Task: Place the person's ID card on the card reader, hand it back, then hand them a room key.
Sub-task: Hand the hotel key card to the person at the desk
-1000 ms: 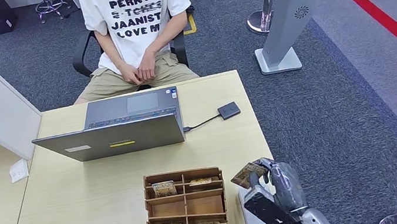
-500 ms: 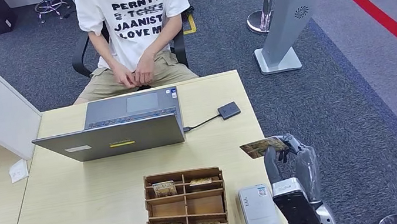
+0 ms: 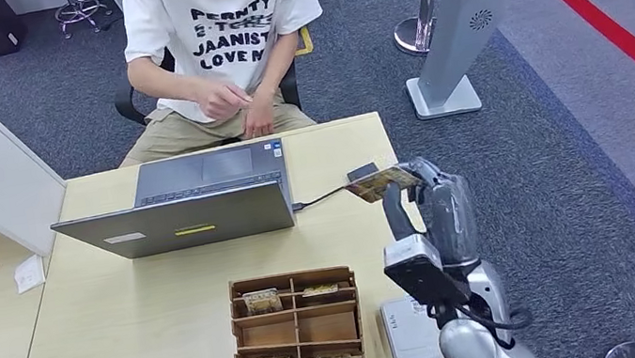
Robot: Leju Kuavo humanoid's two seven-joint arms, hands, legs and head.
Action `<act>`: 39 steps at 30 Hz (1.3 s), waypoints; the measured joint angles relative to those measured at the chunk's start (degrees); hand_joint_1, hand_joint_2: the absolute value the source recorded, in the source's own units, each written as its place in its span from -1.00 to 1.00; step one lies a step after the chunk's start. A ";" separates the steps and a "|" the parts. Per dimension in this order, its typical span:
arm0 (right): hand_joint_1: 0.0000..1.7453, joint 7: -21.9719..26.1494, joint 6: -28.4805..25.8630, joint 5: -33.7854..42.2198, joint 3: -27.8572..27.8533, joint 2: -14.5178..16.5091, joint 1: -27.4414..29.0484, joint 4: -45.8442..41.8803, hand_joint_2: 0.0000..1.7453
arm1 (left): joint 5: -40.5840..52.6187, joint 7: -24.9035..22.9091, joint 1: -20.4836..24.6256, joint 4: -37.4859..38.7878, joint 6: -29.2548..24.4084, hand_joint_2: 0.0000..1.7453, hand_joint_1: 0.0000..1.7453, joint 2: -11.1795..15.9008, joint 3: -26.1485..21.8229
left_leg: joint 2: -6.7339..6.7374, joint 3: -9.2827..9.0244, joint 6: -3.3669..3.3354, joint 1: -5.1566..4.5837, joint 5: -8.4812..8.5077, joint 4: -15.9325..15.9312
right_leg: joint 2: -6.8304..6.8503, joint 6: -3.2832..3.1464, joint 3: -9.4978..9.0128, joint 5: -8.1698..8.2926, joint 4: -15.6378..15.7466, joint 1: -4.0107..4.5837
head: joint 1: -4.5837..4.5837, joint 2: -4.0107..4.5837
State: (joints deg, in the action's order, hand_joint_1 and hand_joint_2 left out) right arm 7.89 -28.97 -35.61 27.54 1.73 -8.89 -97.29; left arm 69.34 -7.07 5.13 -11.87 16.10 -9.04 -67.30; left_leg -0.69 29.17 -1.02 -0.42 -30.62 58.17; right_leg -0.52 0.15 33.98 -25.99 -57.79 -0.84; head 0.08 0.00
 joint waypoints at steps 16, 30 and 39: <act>1.00 -10.53 7.51 -11.42 5.47 4.81 -24.28 16.46 1.00 | 3.91 -3.05 2.88 0.00 1.82 -1.00 -1.00 0.94 5.58 | -0.08 0.02 0.06 0.01 0.07 0.00 | 0.02 -0.07 0.02 0.05 -0.03 0.01 | 0.00 0.00; -1.00 -12.87 10.34 -14.49 6.53 6.31 -29.24 23.62 1.00 | 3.81 -3.52 3.37 0.00 2.39 -1.00 -1.00 1.28 6.47 | -0.13 0.08 0.06 0.01 0.06 0.01 | 0.05 -0.06 0.06 0.04 -0.02 0.01 | 0.01 0.00; -1.00 -12.34 10.02 -13.63 7.08 6.57 -27.99 24.75 1.00 | 3.37 -3.20 3.11 0.00 1.95 -1.00 -1.00 1.26 6.48 | -0.12 0.07 0.06 0.00 0.06 0.01 | 0.05 -0.06 0.06 0.04 -0.01 0.01 | 0.01 0.00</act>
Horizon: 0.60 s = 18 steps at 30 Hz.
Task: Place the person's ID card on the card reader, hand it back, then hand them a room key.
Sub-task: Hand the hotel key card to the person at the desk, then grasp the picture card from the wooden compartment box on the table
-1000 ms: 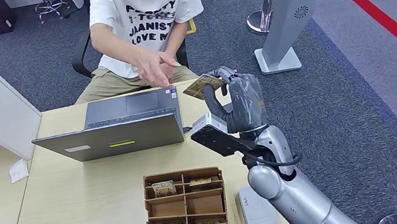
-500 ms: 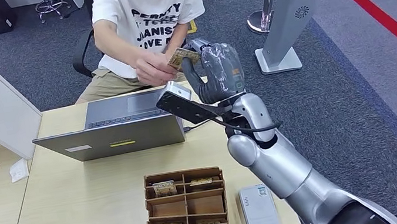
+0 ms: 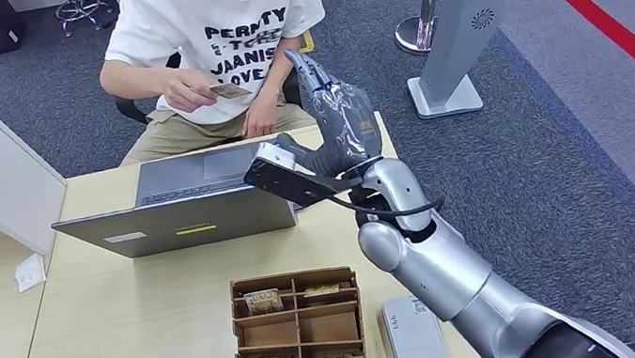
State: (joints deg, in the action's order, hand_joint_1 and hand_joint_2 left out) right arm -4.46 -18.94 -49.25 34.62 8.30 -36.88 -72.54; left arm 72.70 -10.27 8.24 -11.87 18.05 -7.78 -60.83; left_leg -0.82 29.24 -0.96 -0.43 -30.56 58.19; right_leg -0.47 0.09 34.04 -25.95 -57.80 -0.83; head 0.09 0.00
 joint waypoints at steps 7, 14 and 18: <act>-1.00 3.78 -2.10 8.04 -0.65 0.23 3.59 -2.96 1.00 | -0.90 0.25 -0.38 0.00 -0.23 -1.00 -1.00 0.02 0.00 | 0.00 0.00 0.01 0.01 0.00 0.00 | 0.00 0.00 0.01 0.00 0.00 0.00 | 0.01 0.00; -1.00 10.41 4.40 34.59 -2.35 0.65 9.89 -10.20 -1.00 | -2.91 1.18 -1.44 0.00 -0.60 -1.00 -1.00 0.16 -0.22 | 0.01 0.02 0.01 0.01 -0.01 -0.01 | 0.00 0.00 0.03 -0.01 0.00 0.01 | 0.00 0.00; -1.00 12.50 12.85 50.65 -2.28 0.50 13.91 -14.76 -1.00 | -3.93 1.92 -2.15 0.00 -0.73 -1.00 -1.00 0.21 -0.61 | 0.01 0.03 0.01 0.00 -0.02 -0.01 | 0.00 0.00 0.05 -0.02 0.00 0.02 | -0.01 0.00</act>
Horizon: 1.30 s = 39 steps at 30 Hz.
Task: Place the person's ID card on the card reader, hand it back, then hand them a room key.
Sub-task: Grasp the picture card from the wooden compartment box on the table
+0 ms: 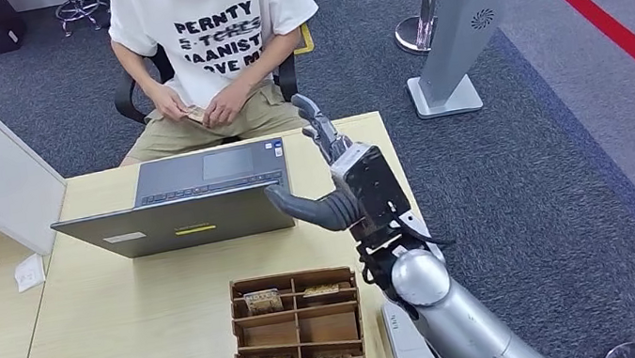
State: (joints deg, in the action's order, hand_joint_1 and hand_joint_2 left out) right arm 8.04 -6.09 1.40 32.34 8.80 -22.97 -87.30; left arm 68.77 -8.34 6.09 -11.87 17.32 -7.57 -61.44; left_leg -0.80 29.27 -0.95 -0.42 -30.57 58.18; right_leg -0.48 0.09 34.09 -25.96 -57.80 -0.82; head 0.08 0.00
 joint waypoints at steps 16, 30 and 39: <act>-1.00 6.29 34.13 27.97 3.59 -6.75 13.82 -8.87 -1.00 | -0.84 1.32 -0.59 0.00 0.58 -1.00 -1.00 0.05 -0.85 | 0.00 0.02 -0.02 -0.01 -0.02 0.00 | 0.01 0.05 0.00 -0.03 0.03 -0.01 | 0.00 0.00; -1.00 11.14 43.42 27.32 4.48 -10.48 21.78 -10.34 -1.00 | -1.33 1.77 -0.70 0.00 0.69 -1.00 -1.00 0.05 -1.59 | 0.00 0.02 -0.02 -0.01 -0.02 0.00 | 0.01 0.05 0.00 -0.04 0.03 0.00 | 0.01 0.00; -1.00 11.75 45.08 26.40 4.49 -11.70 22.90 -10.34 -1.00 | -1.43 1.76 -0.72 0.00 0.69 -1.00 -1.00 0.03 -1.64 | 0.00 0.02 -0.02 -0.01 -0.02 0.00 | 0.01 0.05 -0.01 -0.04 0.03 -0.01 | 0.00 0.00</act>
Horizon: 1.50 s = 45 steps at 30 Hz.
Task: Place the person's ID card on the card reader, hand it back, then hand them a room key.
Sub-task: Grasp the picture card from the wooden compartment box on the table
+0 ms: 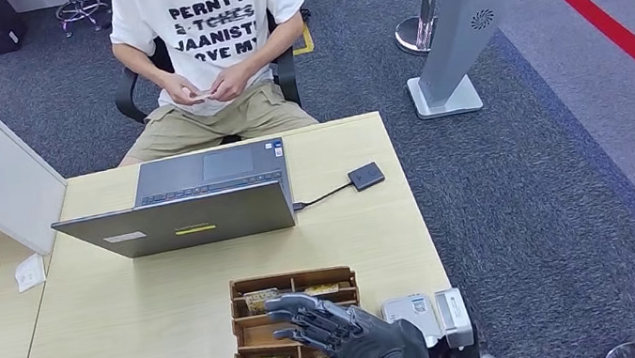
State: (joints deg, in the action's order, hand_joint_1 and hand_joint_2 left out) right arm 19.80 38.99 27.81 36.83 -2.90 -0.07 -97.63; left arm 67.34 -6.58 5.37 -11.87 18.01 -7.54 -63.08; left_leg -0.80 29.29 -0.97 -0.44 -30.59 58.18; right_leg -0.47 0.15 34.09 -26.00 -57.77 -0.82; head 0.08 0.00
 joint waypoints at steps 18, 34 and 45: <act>-1.00 1.04 -7.15 -9.08 -0.13 -1.57 1.29 0.01 1.00 | -0.87 0.00 -0.09 0.00 -0.05 -1.00 -1.00 -0.09 -0.74 | 0.00 0.00 0.00 0.00 0.00 0.00 | 0.00 0.00 0.00 0.00 0.00 0.00 | 0.00 0.00; -1.00 1.86 -45.35 -46.56 1.36 -1.84 3.36 -3.72 1.00 | -2.39 -0.08 -0.26 0.00 -1.42 -1.00 -1.00 -0.38 -2.73 | 0.01 0.00 0.00 0.00 0.00 0.00 | 0.00 0.00 0.00 0.00 0.00 0.00 | 0.00 0.00; 0.87 0.38 -56.33 -61.28 6.01 -2.51 1.01 -2.99 1.00 | -1.80 0.06 -0.19 0.00 -1.68 -1.00 -1.00 -0.78 -2.73 | 0.02 0.00 0.00 0.00 0.00 0.00 | -0.02 0.00 0.00 0.00 0.00 0.00 | 0.00 0.00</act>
State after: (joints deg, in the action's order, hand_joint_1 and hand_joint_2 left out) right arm 20.18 -17.34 -33.48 42.84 -5.42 0.94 -100.63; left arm 65.54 -6.52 5.18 -11.87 16.33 -8.32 -65.81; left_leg -0.78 29.29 -0.97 -0.43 -30.59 58.17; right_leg -0.48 0.15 34.09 -26.00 -57.77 -0.83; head 0.08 0.00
